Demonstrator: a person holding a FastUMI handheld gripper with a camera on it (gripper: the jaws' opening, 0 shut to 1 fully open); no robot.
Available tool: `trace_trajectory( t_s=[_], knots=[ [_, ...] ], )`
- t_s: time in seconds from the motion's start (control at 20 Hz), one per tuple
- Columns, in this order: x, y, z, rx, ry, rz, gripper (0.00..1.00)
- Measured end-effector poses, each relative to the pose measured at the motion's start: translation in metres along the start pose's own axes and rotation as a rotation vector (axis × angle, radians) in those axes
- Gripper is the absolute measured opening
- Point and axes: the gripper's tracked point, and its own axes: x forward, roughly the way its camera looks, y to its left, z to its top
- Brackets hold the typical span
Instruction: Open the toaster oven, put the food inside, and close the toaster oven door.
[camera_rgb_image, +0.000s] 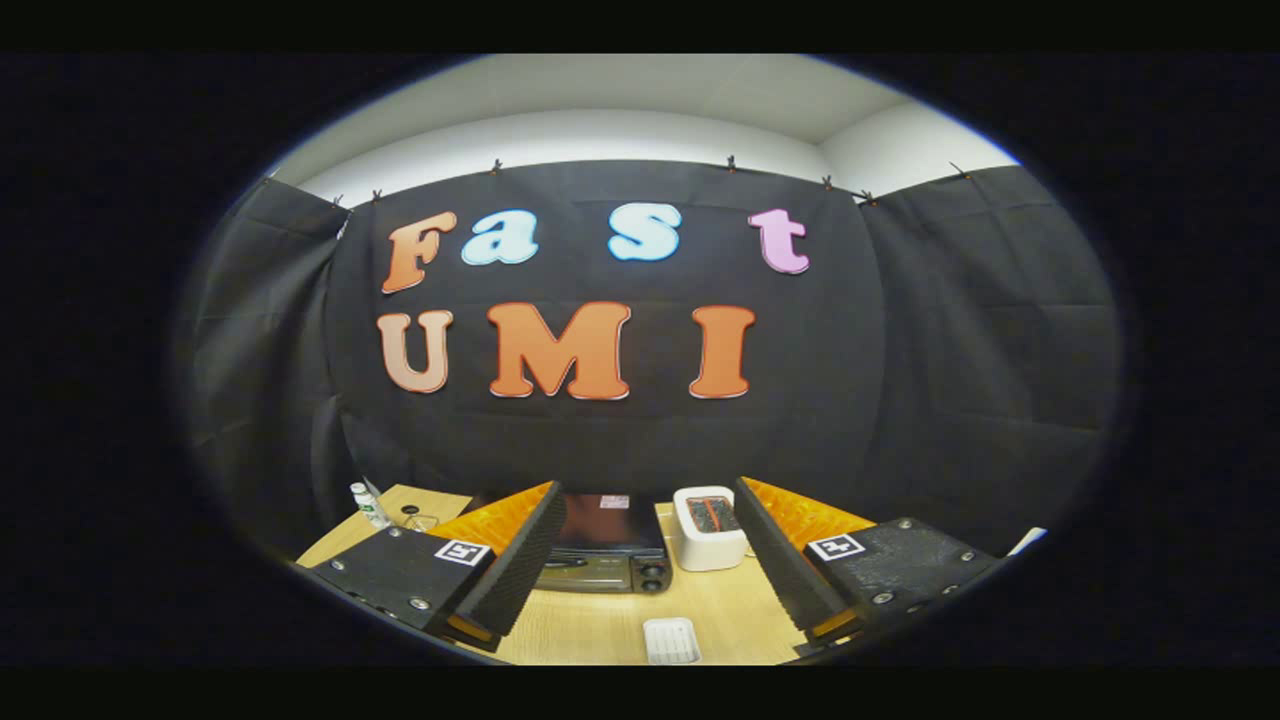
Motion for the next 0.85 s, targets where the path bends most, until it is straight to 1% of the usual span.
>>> trace_trajectory(
  t_s=[0.1, 0.25, 0.85],
  knots=[
    [-0.006, -0.006, 0.016, 0.002, -0.031, -0.006, 0.99],
    [-0.014, -0.011, 0.028, 0.015, -0.05, -0.007, 0.99],
    [-0.019, -0.01, 0.016, 0.022, -0.041, -0.014, 1.0]
  ],
)
